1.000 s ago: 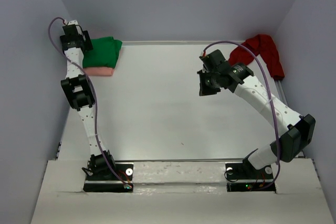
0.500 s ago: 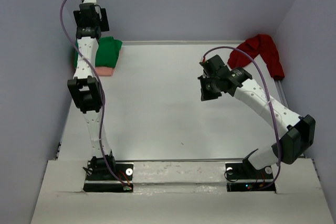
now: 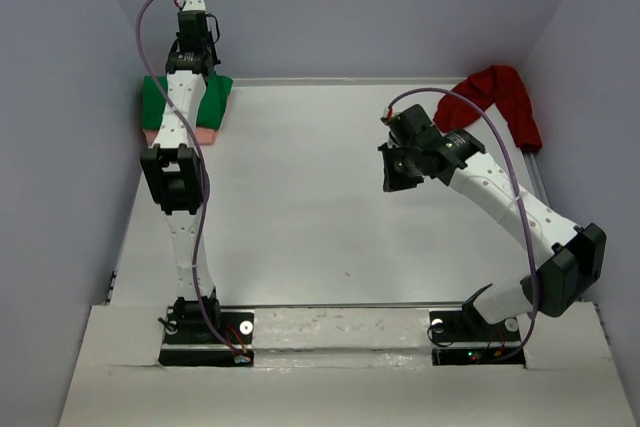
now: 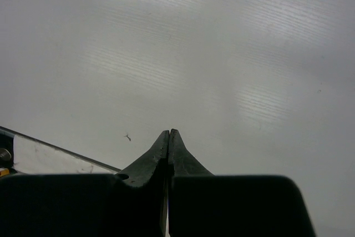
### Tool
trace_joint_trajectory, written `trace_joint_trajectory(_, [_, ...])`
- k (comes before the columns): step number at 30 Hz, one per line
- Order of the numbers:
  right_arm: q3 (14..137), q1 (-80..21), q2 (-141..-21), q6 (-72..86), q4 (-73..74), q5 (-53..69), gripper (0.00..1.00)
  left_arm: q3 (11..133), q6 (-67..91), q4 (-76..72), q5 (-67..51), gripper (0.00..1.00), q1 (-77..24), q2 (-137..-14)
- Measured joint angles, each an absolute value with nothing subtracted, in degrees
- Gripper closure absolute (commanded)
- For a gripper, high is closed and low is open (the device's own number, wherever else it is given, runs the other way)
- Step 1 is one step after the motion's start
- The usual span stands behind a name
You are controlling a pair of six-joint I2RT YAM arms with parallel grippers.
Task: Fold and stack the t-shirts
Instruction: Neatly place the folded tshirt to the corner
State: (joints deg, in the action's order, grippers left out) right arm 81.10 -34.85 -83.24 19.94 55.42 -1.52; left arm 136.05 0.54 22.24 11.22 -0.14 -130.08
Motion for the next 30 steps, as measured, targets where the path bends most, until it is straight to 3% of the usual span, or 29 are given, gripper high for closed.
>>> trace_joint_trajectory(15, [74.1, -34.9, -69.6, 21.9, 55.2, -5.7, 1.00, 137.0, 7.8, 28.5, -0.1, 1.00, 11.0, -138.7])
trace_joint_trajectory(30, [72.2, -34.9, -71.6, 21.4, 54.7, -7.3, 1.00, 136.9, 10.2, 28.8, -7.4, 1.00, 14.7, -141.6])
